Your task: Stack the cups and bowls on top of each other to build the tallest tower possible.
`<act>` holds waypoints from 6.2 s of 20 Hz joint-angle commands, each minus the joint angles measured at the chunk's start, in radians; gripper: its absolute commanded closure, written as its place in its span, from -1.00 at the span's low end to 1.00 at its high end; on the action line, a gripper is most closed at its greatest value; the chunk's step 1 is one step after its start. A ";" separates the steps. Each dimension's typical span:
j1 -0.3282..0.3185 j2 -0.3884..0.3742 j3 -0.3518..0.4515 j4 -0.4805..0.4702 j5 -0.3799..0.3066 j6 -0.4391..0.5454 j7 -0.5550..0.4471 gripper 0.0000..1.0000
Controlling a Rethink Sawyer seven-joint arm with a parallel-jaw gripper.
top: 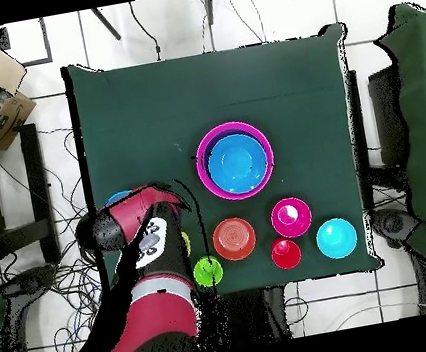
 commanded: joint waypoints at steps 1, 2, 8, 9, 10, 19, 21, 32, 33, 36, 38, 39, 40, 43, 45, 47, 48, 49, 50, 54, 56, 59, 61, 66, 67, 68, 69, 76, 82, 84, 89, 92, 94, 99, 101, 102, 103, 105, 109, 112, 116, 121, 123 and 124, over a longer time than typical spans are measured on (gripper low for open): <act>-0.010 0.030 0.078 -0.032 -0.002 0.059 0.061 1.00; -0.023 0.024 0.089 -0.023 0.000 0.059 0.053 1.00; -0.095 -0.042 0.151 -0.001 0.020 0.126 -0.009 1.00; -0.110 -0.062 0.166 0.007 0.027 0.141 -0.019 1.00; -0.128 -0.084 0.184 0.017 0.034 0.156 -0.029 1.00; -0.308 -0.311 0.358 0.051 0.131 0.454 -0.147 1.00; -0.338 -0.344 0.378 0.061 0.138 0.489 -0.164 1.00; -0.493 -0.438 0.469 0.091 0.151 0.608 -0.233 1.00; -0.514 -0.434 0.477 0.090 0.147 0.606 -0.244 1.00; -0.588 -0.436 0.508 0.096 0.131 0.617 -0.292 1.00; -0.641 -0.435 0.527 0.091 0.104 0.646 -0.343 1.00; -0.673 -0.436 0.537 0.100 0.087 0.647 -0.376 1.00; -0.703 -0.433 0.546 0.105 0.065 0.644 -0.405 1.00; -0.795 -0.420 0.574 0.124 0.011 0.626 -0.483 1.00; -0.847 -0.408 0.599 0.146 -0.014 0.599 -0.511 1.00; -0.886 -0.396 0.624 0.162 -0.038 0.590 -0.523 1.00; -0.901 -0.392 0.636 0.174 -0.049 0.578 -0.524 1.00; -0.915 -0.385 0.643 0.181 -0.063 0.569 -0.525 1.00; -0.926 -0.381 0.652 0.192 -0.074 0.556 -0.521 1.00; -0.953 -0.369 0.689 0.220 -0.103 0.516 -0.495 1.00; -0.955 -0.371 0.701 0.221 -0.109 0.522 -0.484 1.00; -0.946 -0.369 0.713 0.213 -0.115 0.533 -0.451 1.00; -0.939 -0.366 0.721 0.213 -0.126 0.525 -0.429 1.00; -0.959 -0.364 0.744 0.233 -0.148 0.510 -0.423 1.00; -0.964 -0.359 0.747 0.234 -0.156 0.503 -0.422 1.00; -0.969 -0.352 0.751 0.236 -0.163 0.498 -0.422 1.00; -0.974 -0.346 0.755 0.237 -0.171 0.493 -0.421 1.00; -1.033 -0.308 0.795 0.247 -0.204 0.473 -0.436 1.00; -1.070 -0.282 0.817 0.245 -0.250 0.468 -0.442 1.00; -1.081 -0.277 0.829 0.244 -0.260 0.474 -0.445 1.00; -1.101 -0.271 0.860 0.239 -0.277 0.490 -0.437 1.00; -1.107 -0.270 0.874 0.241 -0.286 0.492 -0.430 1.00; -1.114 -0.272 0.883 0.247 -0.292 0.492 -0.429 1.00; -1.119 -0.264 0.898 0.242 -0.313 0.494 -0.421 1.00; -1.134 -0.264 0.910 0.247 -0.321 0.493 -0.432 1.00; -1.148 -0.264 0.917 0.253 -0.325 0.485 -0.440 1.00; -1.156 -0.255 0.919 0.250 -0.335 0.478 -0.446 1.00; -1.160 -0.224 0.913 0.228 -0.361 0.473 -0.456 1.00; -1.177 -0.172 0.909 0.200 -0.407 0.462 -0.483 1.00; -1.198 -0.139 0.916 0.187 -0.434 0.456 -0.505 1.00; -1.228 -0.109 0.938 0.172 -0.460 0.467 -0.526 1.00; -1.243 -0.093 0.960 0.174 -0.492 0.470 -0.513 1.00; -1.245 -0.087 0.968 0.175 -0.505 0.466 -0.503 1.00; -1.246 -0.084 0.969 0.177 -0.514 0.464 -0.499 1.00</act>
